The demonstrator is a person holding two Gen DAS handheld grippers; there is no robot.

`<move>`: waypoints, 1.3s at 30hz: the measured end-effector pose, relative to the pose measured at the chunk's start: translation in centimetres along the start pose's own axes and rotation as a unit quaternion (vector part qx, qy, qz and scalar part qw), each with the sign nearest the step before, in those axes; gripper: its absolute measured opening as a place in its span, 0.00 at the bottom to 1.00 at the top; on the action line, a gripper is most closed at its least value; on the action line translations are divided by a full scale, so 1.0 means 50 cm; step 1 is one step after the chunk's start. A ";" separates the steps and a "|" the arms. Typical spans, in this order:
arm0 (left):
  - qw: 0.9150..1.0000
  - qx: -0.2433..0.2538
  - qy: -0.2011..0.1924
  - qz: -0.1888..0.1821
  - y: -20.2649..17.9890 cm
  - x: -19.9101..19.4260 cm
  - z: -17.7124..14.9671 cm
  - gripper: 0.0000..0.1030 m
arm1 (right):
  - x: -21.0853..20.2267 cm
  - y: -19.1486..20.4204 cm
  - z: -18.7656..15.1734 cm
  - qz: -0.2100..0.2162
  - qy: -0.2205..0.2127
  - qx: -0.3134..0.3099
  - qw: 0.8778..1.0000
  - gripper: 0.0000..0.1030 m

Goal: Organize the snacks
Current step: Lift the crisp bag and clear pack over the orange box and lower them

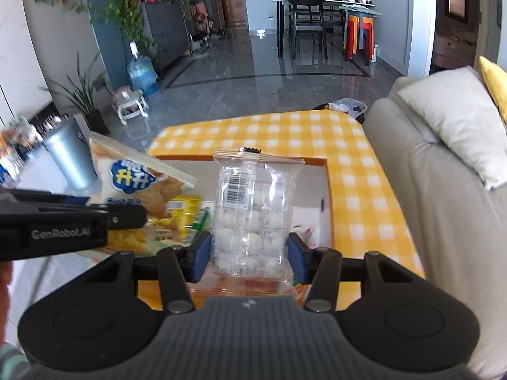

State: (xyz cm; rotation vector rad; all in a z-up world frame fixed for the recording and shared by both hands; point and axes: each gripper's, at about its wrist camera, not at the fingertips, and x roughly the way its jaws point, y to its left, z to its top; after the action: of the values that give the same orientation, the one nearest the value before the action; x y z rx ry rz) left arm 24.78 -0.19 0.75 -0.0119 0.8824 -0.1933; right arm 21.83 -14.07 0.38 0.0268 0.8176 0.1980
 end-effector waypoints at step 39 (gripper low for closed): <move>0.992 0.057 0.097 0.053 0.021 0.253 0.026 0.47 | 0.326 0.024 0.007 -0.088 0.129 -0.182 0.971 0.52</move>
State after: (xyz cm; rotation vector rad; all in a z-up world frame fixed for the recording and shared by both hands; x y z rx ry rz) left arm 33.79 -1.42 -8.18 0.1616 1.0611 -0.1459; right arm 32.73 -9.87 -11.02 -0.4226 1.0261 0.1832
